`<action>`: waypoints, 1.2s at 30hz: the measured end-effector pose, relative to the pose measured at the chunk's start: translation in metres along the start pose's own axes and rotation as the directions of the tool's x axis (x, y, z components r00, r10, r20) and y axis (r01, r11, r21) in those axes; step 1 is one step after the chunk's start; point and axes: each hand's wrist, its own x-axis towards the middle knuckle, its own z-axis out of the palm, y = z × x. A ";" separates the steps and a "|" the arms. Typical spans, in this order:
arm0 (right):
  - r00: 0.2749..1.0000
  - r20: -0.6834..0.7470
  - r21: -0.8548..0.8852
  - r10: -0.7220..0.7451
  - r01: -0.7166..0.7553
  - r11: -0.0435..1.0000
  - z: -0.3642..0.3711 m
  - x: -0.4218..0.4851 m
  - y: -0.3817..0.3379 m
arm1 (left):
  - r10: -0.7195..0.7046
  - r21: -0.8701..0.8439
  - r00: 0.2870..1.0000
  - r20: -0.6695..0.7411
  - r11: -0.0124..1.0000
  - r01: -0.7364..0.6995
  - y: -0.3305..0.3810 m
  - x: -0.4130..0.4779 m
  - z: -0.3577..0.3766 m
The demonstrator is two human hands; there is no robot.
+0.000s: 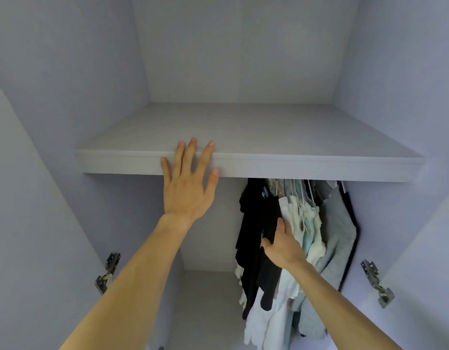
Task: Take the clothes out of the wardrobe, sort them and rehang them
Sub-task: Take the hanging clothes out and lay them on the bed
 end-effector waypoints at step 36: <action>0.983 -0.002 0.587 -0.182 0.148 0.796 0.022 -0.073 -0.002 | -0.085 -0.314 0.996 0.006 0.946 0.082 0.017 -0.053 0.004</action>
